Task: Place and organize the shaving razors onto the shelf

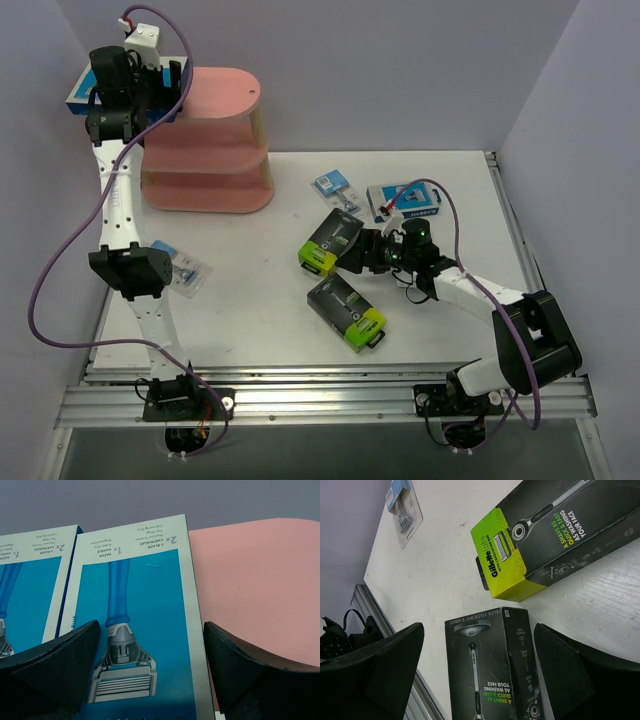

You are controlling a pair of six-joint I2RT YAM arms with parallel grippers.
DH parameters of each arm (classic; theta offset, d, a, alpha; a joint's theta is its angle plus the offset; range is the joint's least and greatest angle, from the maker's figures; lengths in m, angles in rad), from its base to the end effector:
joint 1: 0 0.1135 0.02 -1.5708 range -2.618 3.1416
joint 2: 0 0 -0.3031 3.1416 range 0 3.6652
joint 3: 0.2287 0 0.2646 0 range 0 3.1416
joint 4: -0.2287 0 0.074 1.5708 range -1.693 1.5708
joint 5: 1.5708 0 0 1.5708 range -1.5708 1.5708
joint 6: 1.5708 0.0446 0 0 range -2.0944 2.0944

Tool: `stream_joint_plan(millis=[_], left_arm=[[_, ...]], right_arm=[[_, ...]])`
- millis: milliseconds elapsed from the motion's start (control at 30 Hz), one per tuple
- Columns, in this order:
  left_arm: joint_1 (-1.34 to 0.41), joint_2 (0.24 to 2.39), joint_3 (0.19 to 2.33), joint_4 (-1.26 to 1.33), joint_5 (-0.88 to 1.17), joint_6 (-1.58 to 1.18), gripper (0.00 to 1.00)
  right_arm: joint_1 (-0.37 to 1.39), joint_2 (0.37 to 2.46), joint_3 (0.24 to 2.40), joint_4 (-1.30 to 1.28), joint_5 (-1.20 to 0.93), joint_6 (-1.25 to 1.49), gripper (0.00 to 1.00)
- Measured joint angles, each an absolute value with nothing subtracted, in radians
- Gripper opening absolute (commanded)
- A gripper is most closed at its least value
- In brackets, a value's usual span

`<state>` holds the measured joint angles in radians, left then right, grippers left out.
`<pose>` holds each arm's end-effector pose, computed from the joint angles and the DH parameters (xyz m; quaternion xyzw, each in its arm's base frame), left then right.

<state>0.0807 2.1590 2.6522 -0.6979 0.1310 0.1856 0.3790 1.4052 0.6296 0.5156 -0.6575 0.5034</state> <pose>0.5014 0.0347 0.5165 0.0818 0.7708 0.0333 0.6310 0.2702 0.1369 0.2468 -0.1497 0.7611 0.4778 0.4123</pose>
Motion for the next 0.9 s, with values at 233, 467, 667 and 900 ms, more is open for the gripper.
stream_joint_plan(millis=[233, 467, 667, 900], left_arm=[[0.085, 2.195, 2.7, -0.695, 0.173, 0.167, 0.9], [0.084, 2.196, 2.705, -0.694, 0.171, 0.139, 0.85], [0.077, 2.196, 2.706, -0.693, 0.132, 0.133, 0.83], [0.054, 2.196, 2.704, -0.691, 0.059, 0.133, 0.81]], right_arm=[[0.373, 1.427, 0.63, 0.516, -0.664, 0.504, 0.87], [0.36, 1.455, 0.63, 0.522, -0.671, 0.511, 0.87], [0.359, 1.471, 0.63, 0.529, -0.683, 0.522, 0.87], [0.358, 1.475, 0.63, 0.549, -0.691, 0.523, 0.87]])
